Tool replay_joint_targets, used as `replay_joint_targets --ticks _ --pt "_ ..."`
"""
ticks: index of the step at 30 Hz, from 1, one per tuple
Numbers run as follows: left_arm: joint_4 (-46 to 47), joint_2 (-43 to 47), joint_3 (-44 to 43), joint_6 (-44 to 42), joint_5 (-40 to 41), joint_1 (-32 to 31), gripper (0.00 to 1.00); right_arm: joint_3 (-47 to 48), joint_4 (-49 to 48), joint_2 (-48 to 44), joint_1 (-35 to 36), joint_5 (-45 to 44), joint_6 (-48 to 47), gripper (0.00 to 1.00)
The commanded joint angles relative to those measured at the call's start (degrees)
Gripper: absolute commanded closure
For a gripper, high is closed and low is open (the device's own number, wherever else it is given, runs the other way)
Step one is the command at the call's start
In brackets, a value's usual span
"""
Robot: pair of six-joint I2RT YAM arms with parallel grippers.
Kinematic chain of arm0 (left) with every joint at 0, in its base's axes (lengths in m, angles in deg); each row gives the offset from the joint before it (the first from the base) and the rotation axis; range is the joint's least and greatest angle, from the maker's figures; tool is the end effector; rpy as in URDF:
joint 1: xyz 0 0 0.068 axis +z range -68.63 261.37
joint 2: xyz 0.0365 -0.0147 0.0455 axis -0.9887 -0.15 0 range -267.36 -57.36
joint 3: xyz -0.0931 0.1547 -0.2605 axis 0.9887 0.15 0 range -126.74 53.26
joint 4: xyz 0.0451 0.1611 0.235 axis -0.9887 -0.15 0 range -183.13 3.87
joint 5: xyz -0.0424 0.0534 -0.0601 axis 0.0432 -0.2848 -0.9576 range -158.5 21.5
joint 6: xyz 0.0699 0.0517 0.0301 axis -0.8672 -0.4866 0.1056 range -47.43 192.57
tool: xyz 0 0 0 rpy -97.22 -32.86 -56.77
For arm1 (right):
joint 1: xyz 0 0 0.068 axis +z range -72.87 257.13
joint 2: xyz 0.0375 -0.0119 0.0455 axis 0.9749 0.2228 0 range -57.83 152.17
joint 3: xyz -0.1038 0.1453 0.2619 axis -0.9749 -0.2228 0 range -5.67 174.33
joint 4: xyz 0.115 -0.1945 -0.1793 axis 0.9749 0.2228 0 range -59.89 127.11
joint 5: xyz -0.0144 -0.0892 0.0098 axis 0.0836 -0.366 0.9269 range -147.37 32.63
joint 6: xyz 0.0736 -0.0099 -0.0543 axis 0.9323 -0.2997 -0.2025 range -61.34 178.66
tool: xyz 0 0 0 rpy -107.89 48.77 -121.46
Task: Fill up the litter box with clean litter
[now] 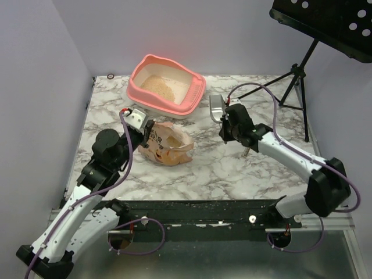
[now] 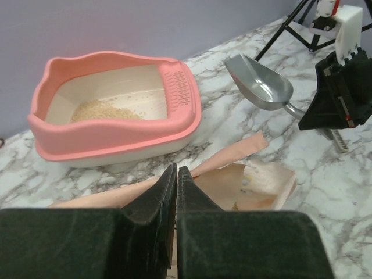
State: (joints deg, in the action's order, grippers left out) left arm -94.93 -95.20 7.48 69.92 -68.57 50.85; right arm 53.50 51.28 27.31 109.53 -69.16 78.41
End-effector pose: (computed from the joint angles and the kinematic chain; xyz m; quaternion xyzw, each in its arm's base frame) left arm 0.1679 -0.0992 0.3982 0.2038 0.6827 -0.1695 0.6810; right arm 0.3225 0.1847 0.2424 -0.0647 0.9244 0.0738 0.3685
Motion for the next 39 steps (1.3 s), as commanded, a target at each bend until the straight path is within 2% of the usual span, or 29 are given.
replay_joint_targets --ticks 1,2,6,10,13,17,20,26,39 --pt "-5.60 -2.22 -6.15 2.39 -4.65 -0.50 0.76 0.15 2.55 -10.24 6.78 0.01 -7.34 0.99" --pt "-6.92 -2.93 -7.64 4.13 -5.54 -0.50 0.68 -0.29 3.00 -12.44 8.01 1.15 -8.66 0.99" --pt "-14.20 -8.72 -15.89 7.22 -9.14 -0.59 0.56 -0.73 5.98 -19.13 10.40 8.00 -12.53 1.00" --pt "-24.67 -15.93 -25.13 10.20 -15.55 -0.59 0.52 1.29 12.04 -22.82 11.54 10.21 -17.54 0.99" --pt "-26.36 -17.70 -27.69 13.45 -19.34 -0.59 0.48 3.13 15.65 -23.62 12.07 9.51 -19.13 0.99" --pt "-28.90 -19.89 -30.41 16.89 -22.95 -0.59 0.48 5.24 17.23 -23.80 15.57 9.69 -22.55 0.99" --pt "-31.36 -21.30 -32.44 17.59 -24.97 -0.59 0.48 8.31 20.57 -23.27 19.00 6.09 -23.61 0.99" --pt "-30.49 -21.30 -32.36 19.18 -26.73 -0.50 0.45 12.01 24.80 -22.65 22.61 0.55 -24.23 0.99" --pt "-29.61 -21.66 -32.71 19.27 -25.50 -0.50 0.41 16.93 29.54 -24.23 29.99 -2.35 -22.48 0.99"
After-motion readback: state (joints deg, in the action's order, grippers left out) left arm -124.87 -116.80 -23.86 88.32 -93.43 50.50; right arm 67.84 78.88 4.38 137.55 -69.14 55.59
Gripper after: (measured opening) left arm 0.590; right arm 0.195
